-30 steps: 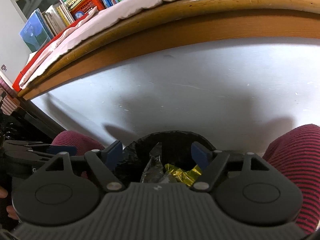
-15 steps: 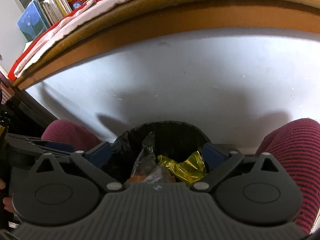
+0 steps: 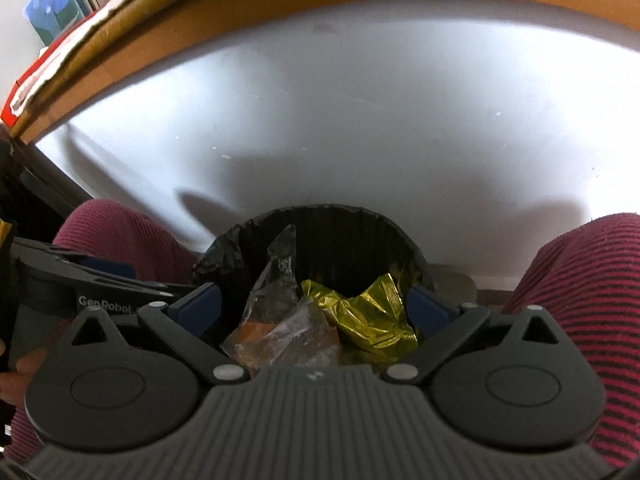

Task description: Collect trash

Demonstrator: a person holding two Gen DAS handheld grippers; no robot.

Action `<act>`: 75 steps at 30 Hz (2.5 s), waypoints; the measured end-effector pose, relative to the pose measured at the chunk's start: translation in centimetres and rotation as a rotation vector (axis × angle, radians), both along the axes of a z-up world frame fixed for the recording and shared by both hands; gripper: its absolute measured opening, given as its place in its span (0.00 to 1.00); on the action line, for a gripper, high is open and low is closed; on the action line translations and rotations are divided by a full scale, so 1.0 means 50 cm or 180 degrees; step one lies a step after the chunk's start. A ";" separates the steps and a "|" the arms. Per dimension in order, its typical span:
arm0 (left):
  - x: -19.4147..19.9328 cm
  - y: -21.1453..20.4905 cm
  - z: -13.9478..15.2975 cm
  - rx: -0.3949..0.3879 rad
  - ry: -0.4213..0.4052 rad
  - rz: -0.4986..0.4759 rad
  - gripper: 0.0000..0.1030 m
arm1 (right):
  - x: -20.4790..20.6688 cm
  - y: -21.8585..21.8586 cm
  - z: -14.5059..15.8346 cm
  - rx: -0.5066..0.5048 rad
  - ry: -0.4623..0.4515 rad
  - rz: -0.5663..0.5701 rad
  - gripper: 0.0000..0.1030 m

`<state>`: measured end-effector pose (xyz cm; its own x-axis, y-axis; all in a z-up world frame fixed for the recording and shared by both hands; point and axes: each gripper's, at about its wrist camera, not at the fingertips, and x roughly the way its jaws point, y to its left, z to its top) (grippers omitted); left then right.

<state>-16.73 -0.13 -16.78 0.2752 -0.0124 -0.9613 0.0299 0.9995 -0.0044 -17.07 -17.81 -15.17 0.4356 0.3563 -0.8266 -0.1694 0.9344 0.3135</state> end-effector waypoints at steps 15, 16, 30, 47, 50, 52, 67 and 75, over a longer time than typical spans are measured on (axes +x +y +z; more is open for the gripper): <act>0.001 0.002 -0.013 -0.0009 0.0046 0.0023 0.85 | 0.000 0.001 -0.010 -0.0001 0.0083 -0.0010 1.00; 0.001 0.002 -0.013 -0.0009 0.0045 0.0022 0.85 | 0.000 0.001 -0.010 -0.0002 0.0086 -0.0009 1.00; -0.001 0.000 -0.014 -0.0008 0.0050 0.0016 0.85 | 0.002 0.000 -0.010 0.0001 0.0092 -0.0006 1.00; 0.000 0.003 -0.014 -0.0024 0.0062 0.0014 0.86 | 0.002 0.000 -0.012 0.0004 0.0093 -0.0009 1.00; 0.000 0.003 -0.014 -0.0024 0.0062 0.0012 0.86 | 0.000 0.000 -0.013 0.0004 0.0097 -0.0010 1.00; -0.001 0.002 -0.013 -0.0024 0.0062 0.0010 0.86 | 0.001 0.000 -0.013 0.0004 0.0097 -0.0010 1.00; -0.001 0.002 -0.013 -0.0036 0.0075 0.0019 0.86 | 0.001 0.000 -0.013 0.0003 0.0099 -0.0006 1.00; -0.001 0.003 -0.013 -0.0040 0.0074 0.0014 0.86 | 0.003 0.001 -0.014 0.0004 0.0102 -0.0010 1.00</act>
<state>-16.79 -0.01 -17.44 0.2529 -0.0235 -0.9672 0.0251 0.9995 -0.0177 -16.94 -17.78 -15.86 0.4098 0.3559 -0.8398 -0.1563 0.9345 0.3198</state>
